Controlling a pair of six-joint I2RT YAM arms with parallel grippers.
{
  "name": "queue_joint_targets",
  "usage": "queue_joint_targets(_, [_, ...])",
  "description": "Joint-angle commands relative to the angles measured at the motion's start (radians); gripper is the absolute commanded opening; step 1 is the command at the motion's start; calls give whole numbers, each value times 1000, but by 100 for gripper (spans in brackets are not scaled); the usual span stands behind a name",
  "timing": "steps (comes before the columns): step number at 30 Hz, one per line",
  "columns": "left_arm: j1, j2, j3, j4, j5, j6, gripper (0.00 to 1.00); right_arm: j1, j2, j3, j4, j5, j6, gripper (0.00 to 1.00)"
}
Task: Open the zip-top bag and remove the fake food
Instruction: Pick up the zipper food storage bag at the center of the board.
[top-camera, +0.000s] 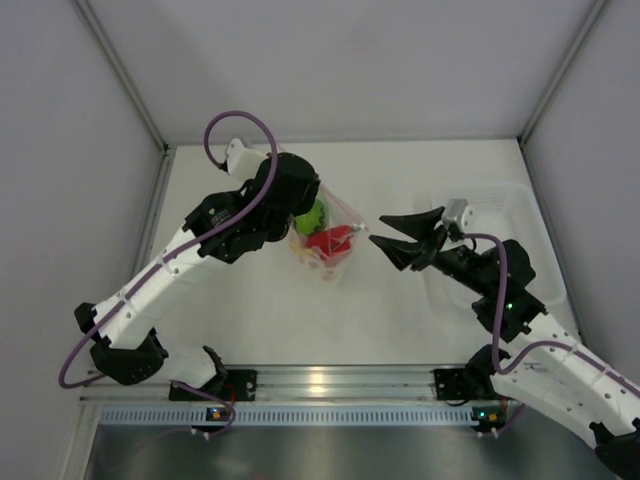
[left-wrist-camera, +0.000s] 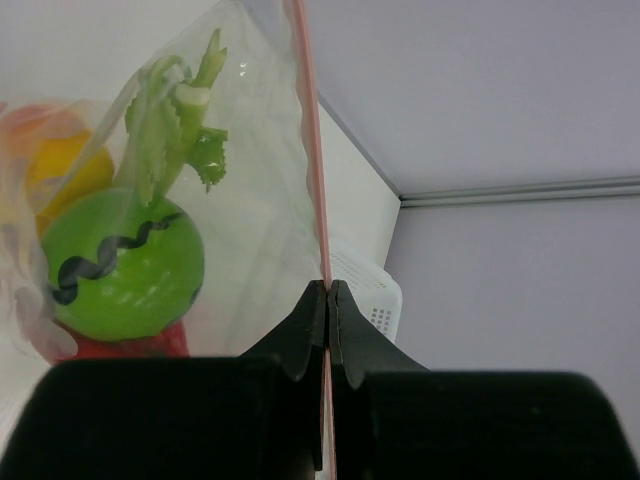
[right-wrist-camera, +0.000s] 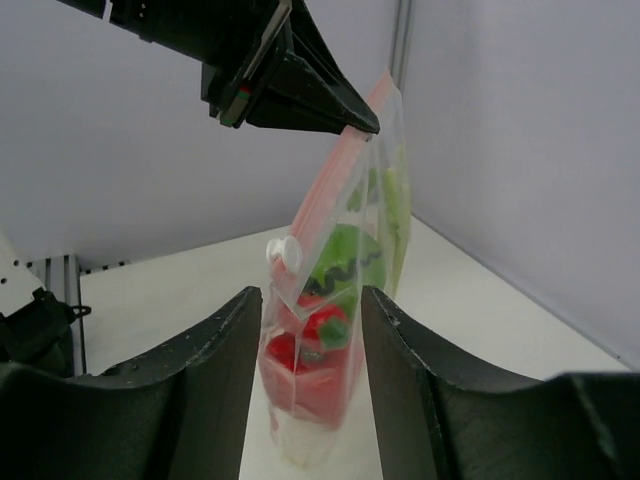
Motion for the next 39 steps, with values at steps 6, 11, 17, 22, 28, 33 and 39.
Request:
queue_joint_targets(6, [0,-39,13,42,-10,-18,0,35,23,-13,145,-65,-24,45])
queue_joint_targets(11, [0,-31,18,44,-8,-15,0,44,41,1,131,-30,-45,43])
queue_joint_targets(17, [0,-30,20,44,-16,-17,0,44,72,13,137,-30,-84,20])
queue_joint_targets(22, [0,-27,20,44,-20,-21,0,44,61,-4,166,-16,-71,15])
queue_joint_targets(28, [0,-16,21,42,-11,-33,0,47,67,2,178,-19,-62,25])
queue_joint_targets(33, [0,-7,24,44,-3,-37,0,53,81,21,174,-27,-62,15])
queue_joint_targets(39, [0,-11,15,44,-9,-35,0,54,79,19,185,-22,-62,31])
